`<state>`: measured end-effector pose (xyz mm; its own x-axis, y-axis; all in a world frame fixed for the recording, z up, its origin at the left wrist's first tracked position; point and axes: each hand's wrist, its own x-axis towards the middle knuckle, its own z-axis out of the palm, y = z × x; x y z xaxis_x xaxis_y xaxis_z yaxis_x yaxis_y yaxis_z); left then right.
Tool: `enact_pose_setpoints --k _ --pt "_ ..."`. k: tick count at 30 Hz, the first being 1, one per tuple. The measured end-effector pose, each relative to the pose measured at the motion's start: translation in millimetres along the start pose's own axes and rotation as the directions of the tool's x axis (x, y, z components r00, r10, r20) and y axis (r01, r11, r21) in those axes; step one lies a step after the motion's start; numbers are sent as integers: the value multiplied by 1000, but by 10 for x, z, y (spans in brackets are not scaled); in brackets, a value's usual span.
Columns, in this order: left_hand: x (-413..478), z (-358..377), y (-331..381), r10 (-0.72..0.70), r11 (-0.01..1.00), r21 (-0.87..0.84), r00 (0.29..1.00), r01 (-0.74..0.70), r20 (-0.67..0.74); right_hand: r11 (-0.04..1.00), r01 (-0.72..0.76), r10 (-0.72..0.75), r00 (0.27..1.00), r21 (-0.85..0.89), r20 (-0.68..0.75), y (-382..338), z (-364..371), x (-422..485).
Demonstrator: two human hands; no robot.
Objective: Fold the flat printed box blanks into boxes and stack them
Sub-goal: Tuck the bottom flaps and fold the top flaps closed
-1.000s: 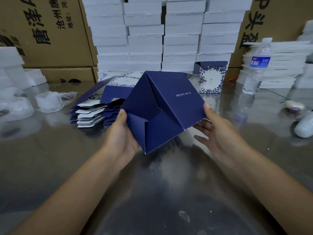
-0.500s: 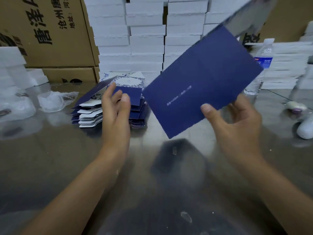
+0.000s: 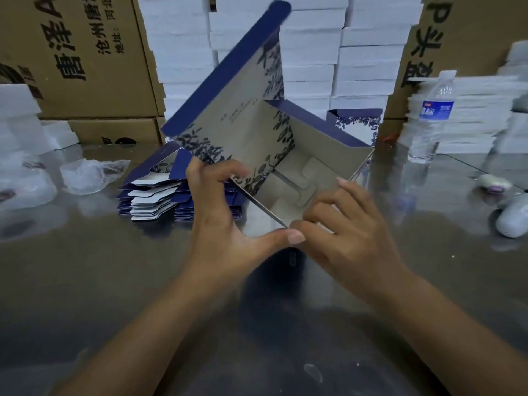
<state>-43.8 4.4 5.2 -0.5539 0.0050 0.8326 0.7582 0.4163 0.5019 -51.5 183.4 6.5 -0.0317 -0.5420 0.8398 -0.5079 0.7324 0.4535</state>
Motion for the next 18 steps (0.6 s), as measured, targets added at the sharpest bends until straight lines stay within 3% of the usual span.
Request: enact_pose_setpoints --k 3,7,10,14,15,17,18 --pt "-24 14 -15 -14 997 73 1000 16 -27 996 -27 20 997 84 79 26 -27 37" --pt "-12 0 -12 -63 997 49 998 65 -24 958 -112 37 962 264 271 121 -155 93" --pt "-9 11 -4 -77 997 30 997 78 -21 923 -217 140 959 317 246 173 -285 137" --pt "-9 43 -34 -65 998 -13 998 65 7 947 -242 202 960 212 195 162 -333 288" --pt "-10 56 -54 -45 999 -14 999 45 5 955 -240 187 943 172 273 155 -331 355" --pt "-15 88 -108 -22 1000 -13 1000 22 -11 971 -236 186 828 29 528 111 -306 505" --pt "-17 104 -137 -16 1000 -13 1000 16 -19 974 -223 199 785 -31 587 84 -268 549"
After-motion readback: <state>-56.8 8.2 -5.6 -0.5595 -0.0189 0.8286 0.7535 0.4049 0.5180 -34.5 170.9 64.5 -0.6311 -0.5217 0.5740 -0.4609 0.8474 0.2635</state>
